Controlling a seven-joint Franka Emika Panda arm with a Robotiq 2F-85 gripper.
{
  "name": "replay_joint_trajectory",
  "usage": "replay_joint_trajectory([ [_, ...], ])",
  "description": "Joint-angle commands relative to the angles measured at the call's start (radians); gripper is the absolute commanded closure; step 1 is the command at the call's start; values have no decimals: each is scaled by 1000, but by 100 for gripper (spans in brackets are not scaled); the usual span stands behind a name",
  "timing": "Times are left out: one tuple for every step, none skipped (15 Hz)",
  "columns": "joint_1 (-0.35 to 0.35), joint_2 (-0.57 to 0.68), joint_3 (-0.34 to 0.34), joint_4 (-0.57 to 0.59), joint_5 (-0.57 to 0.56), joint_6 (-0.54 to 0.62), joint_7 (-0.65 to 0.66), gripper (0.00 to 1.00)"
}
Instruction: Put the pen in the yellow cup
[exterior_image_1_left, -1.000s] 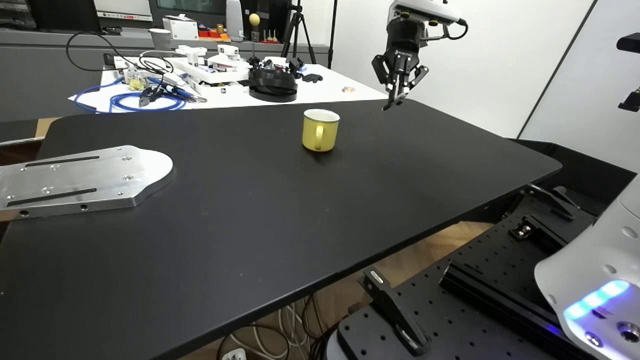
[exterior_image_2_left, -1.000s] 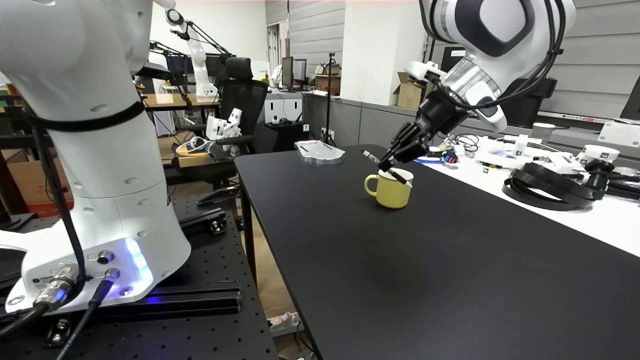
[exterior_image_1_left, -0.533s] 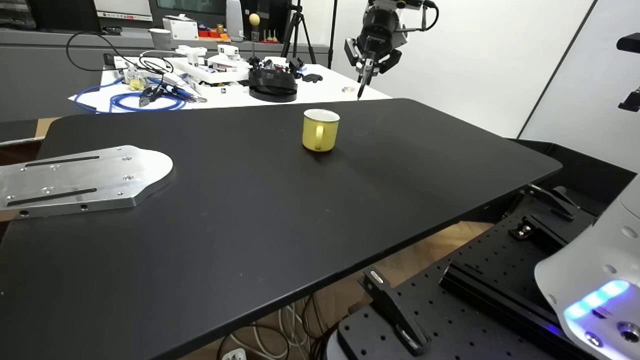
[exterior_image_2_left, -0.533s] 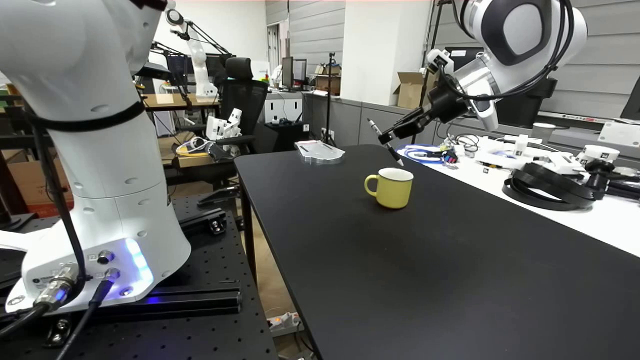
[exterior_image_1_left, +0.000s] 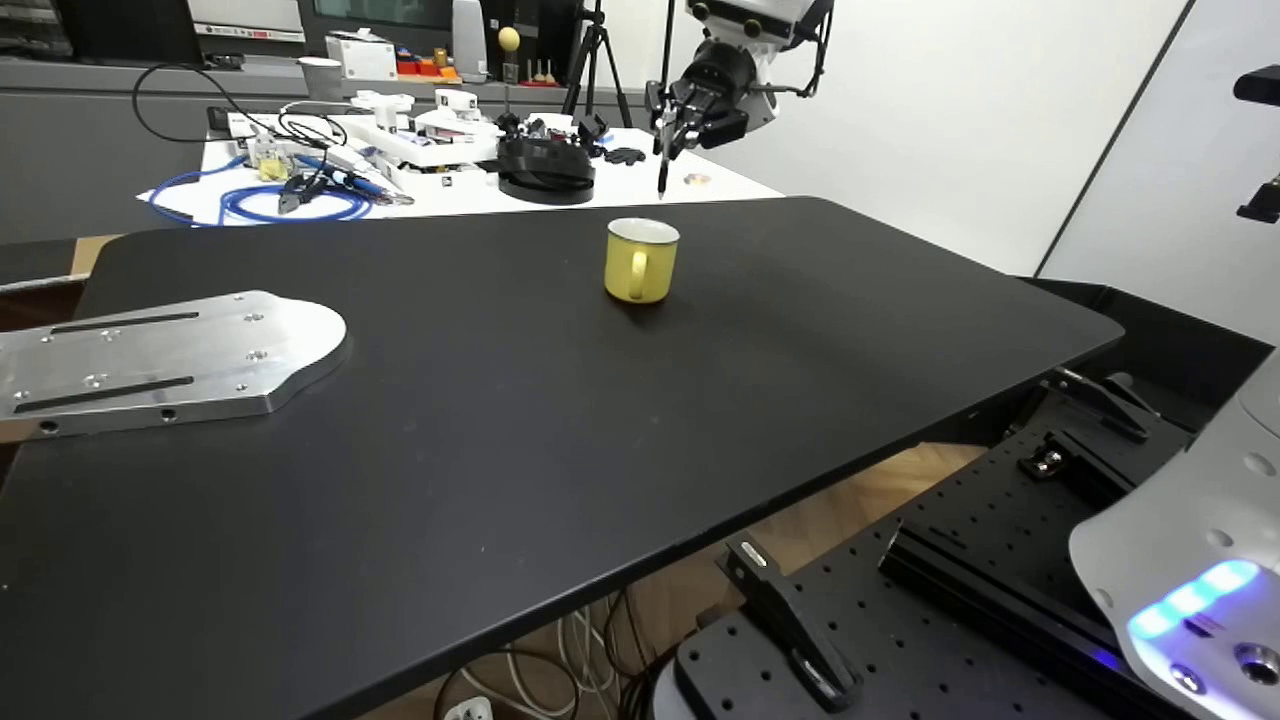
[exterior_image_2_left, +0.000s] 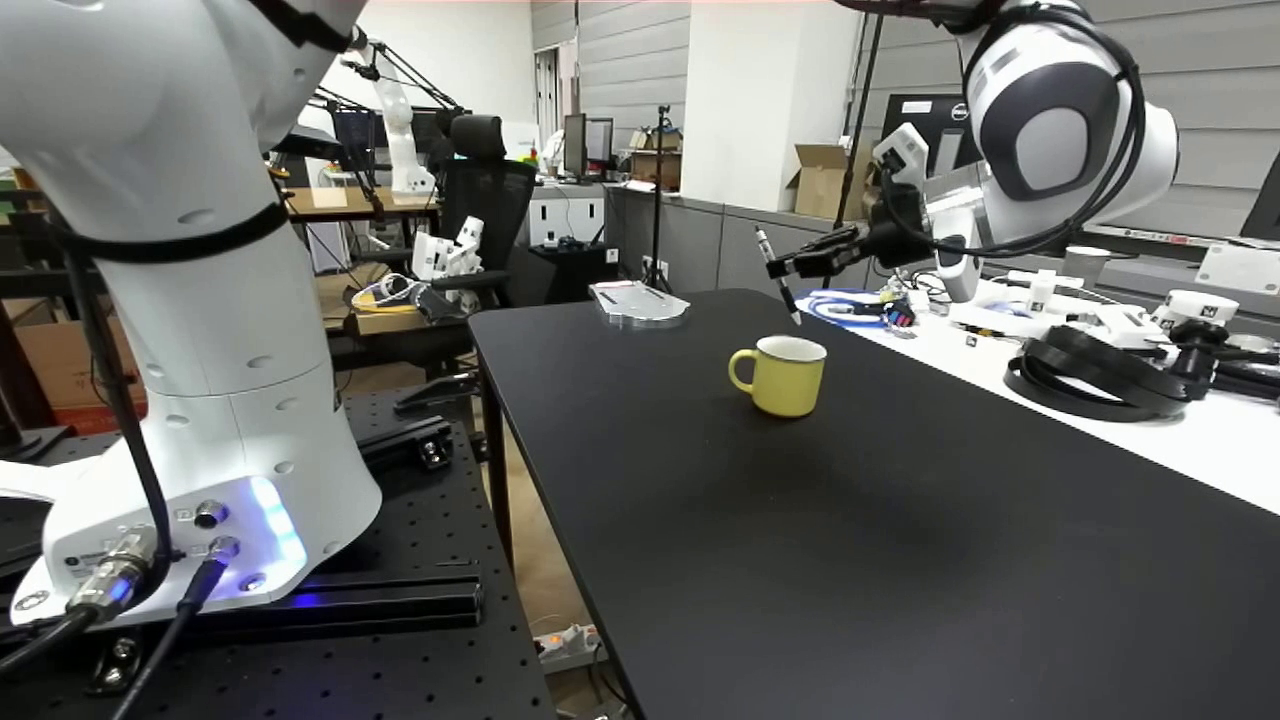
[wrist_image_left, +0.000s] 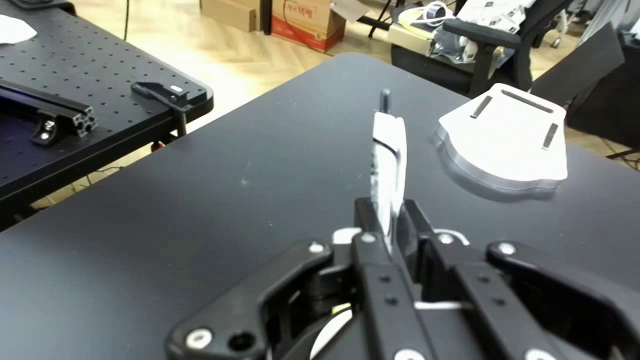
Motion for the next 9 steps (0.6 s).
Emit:
replay_joint_trajectory([
  [-36, 91, 2, 88, 85, -34, 35, 96],
  [-38, 104, -1, 90, 98, -23, 27, 96],
  [-41, 120, -4, 98, 101, -20, 16, 96],
  [-42, 132, -8, 102, 102, -15, 13, 96],
  [-43, 144, -9, 106, 99, -14, 9, 96],
  [-41, 152, -11, 108, 98, -10, 4, 96],
  [-37, 158, -13, 110, 92, -5, 1, 96],
  [-35, 163, -14, 113, 88, -3, -4, 96],
  [-33, 162, -12, 113, 89, 1, -9, 96],
])
